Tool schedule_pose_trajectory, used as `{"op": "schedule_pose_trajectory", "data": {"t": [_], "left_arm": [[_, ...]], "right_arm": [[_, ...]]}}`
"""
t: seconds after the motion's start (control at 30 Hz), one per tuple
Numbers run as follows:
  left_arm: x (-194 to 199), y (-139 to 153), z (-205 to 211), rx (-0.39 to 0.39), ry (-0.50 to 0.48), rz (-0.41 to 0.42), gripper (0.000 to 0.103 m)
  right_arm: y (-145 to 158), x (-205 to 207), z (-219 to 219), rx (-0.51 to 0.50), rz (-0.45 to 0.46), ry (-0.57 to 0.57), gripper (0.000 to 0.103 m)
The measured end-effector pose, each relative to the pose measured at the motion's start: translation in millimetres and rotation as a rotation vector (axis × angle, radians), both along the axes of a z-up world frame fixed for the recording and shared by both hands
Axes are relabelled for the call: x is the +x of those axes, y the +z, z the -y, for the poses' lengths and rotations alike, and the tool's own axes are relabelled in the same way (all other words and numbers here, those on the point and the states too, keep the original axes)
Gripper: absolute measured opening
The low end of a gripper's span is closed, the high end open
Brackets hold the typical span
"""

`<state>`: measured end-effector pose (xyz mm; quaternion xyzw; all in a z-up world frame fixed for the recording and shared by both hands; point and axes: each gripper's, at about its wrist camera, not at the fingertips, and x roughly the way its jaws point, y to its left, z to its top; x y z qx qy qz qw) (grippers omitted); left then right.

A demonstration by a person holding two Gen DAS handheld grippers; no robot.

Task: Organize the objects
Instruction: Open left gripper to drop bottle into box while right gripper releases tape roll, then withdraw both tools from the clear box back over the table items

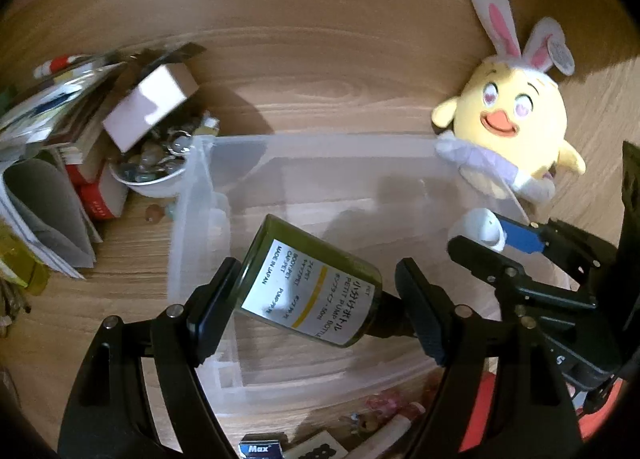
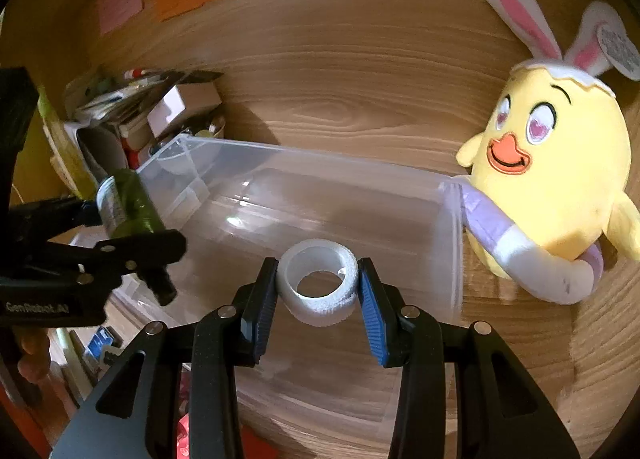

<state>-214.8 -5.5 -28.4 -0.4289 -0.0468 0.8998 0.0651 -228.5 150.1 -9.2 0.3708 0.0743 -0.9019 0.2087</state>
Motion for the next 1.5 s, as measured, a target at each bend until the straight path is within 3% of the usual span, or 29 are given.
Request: {"op": "schedule_pose_trajectory", "data": {"t": [0.3, 0.47, 0.77, 0.93, 1.07, 1.2, 1.5], "left_arm": [[-1, -7, -11, -0.073, -0.029, 0.015, 0.078], [-1, -7, -14, -0.066, -0.046, 0.023, 0.079], [5, 0, -12, -0.044, -0.032, 0.024, 0.080], [17, 15, -12, -0.052, -0.029, -0.016, 0.089], [29, 27, -11, -0.070, -0.023, -0.051, 0.089], [41, 37, -10, -0.085, -0.010, -0.083, 0.093], [66, 56, -8, -0.100, 0.026, -0.145, 0.098]], "right_arm": [[-3, -2, 1, 0.028, 0.005, -0.010, 0.037], [-4, -4, 1, 0.034, 0.016, -0.024, 0.037], [5, 1, -5, 0.019, -0.018, -0.047, 0.059], [17, 7, -6, 0.026, -0.071, -0.063, 0.070], [27, 17, -6, 0.046, -0.108, -0.067, 0.072], [38, 26, -9, 0.036, -0.132, -0.063, 0.083], [49, 46, -22, -0.017, -0.118, -0.065, 0.084]]}}
